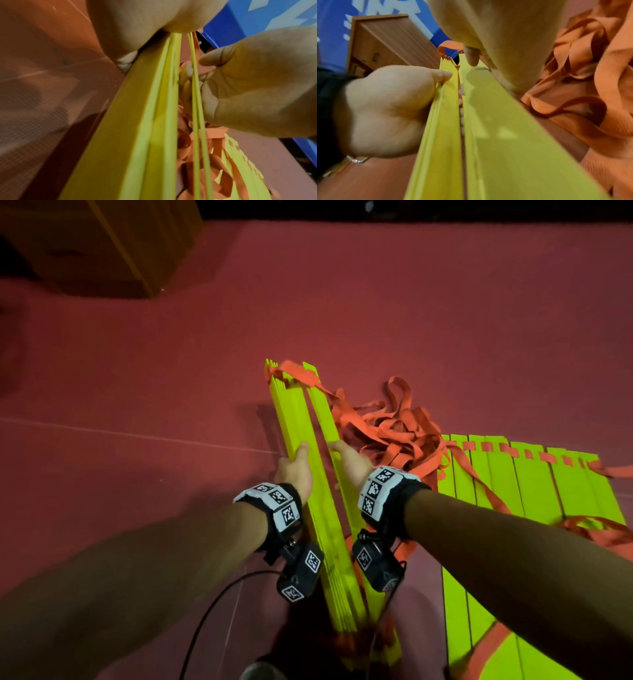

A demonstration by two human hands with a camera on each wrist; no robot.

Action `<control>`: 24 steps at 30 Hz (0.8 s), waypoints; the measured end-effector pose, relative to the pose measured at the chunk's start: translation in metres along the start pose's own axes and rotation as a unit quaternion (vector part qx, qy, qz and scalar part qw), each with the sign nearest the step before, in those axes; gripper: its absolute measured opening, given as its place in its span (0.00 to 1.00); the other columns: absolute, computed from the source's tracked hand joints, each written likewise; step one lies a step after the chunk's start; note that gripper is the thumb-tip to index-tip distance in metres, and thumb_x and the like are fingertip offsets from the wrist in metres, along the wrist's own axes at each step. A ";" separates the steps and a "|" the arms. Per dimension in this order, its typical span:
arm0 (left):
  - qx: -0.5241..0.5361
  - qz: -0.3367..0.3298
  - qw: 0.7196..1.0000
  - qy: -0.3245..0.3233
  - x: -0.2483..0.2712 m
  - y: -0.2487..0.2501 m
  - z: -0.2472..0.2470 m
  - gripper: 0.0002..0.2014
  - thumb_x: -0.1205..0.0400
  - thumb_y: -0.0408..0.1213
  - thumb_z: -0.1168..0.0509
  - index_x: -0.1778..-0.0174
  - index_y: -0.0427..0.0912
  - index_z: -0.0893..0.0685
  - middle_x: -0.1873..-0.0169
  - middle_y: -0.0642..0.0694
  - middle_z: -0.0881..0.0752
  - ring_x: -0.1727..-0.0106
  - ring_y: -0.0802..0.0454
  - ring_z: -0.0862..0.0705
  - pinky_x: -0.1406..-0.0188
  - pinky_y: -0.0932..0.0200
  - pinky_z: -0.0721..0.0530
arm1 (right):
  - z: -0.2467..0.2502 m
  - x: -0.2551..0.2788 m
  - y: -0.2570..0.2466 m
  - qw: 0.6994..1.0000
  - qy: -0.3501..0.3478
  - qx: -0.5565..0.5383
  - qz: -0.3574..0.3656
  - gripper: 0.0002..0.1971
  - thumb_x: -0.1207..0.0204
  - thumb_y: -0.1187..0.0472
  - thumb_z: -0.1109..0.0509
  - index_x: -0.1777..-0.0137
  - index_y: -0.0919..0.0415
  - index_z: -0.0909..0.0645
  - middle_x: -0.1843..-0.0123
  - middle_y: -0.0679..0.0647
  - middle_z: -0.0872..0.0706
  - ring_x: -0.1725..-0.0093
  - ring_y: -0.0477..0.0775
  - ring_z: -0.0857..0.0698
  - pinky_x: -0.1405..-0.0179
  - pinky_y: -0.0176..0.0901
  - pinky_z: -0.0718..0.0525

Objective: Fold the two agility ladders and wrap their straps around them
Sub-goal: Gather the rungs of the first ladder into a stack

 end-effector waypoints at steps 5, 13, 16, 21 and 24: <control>0.048 -0.078 0.996 -0.013 0.049 0.056 0.005 0.27 0.14 0.65 0.42 0.42 0.43 0.14 0.42 0.37 0.12 0.36 0.36 0.15 0.31 0.45 0.21 | 0.017 0.033 -0.034 0.993 -0.013 0.087 0.076 0.29 0.13 0.40 0.42 0.21 0.59 0.23 0.41 0.61 0.18 0.42 0.59 0.18 0.29 0.55 0.22; 0.025 -0.166 0.985 -0.048 0.149 0.150 0.007 0.31 0.11 0.63 0.49 0.48 0.38 0.13 0.33 0.34 0.16 0.30 0.36 0.19 0.32 0.49 0.25 | 0.083 0.123 -0.110 0.941 0.030 0.263 0.211 0.25 0.05 0.55 0.58 0.09 0.52 0.50 0.11 0.64 0.41 0.13 0.64 0.37 0.22 0.45 0.39; 0.063 -0.203 0.975 -0.070 0.175 0.168 0.004 0.33 0.13 0.66 0.46 0.29 0.43 0.15 0.35 0.43 0.15 0.31 0.42 0.18 0.37 0.55 0.26 | 0.102 0.159 -0.125 0.945 0.030 0.232 0.227 0.26 0.06 0.51 0.59 0.10 0.59 0.43 0.14 0.67 0.34 0.16 0.65 0.33 0.23 0.46 0.36; 0.085 -0.234 0.962 -0.114 0.211 0.186 -0.013 0.37 0.18 0.73 0.47 0.34 0.45 0.13 0.38 0.44 0.12 0.34 0.43 0.16 0.27 0.48 0.22 | 0.125 0.187 -0.125 0.956 0.058 0.150 0.245 0.37 0.10 0.36 0.59 0.17 0.62 0.29 0.19 0.64 0.25 0.20 0.62 0.26 0.21 0.51 0.30; 0.062 -0.272 0.954 -0.106 0.228 0.188 -0.015 0.44 0.23 0.78 0.54 0.27 0.47 0.18 0.29 0.41 0.16 0.26 0.39 0.20 0.22 0.41 0.26 | 0.136 0.199 -0.119 0.956 0.057 0.126 0.258 0.37 0.11 0.35 0.57 0.14 0.59 0.34 0.15 0.59 0.30 0.16 0.57 0.32 0.20 0.40 0.38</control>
Point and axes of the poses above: each hand's wrist, its own x-axis away from the middle knuckle, its own z-axis out of the back of the hand, y = z × x, the point moved 5 cm from there along -x, towards the middle knuckle
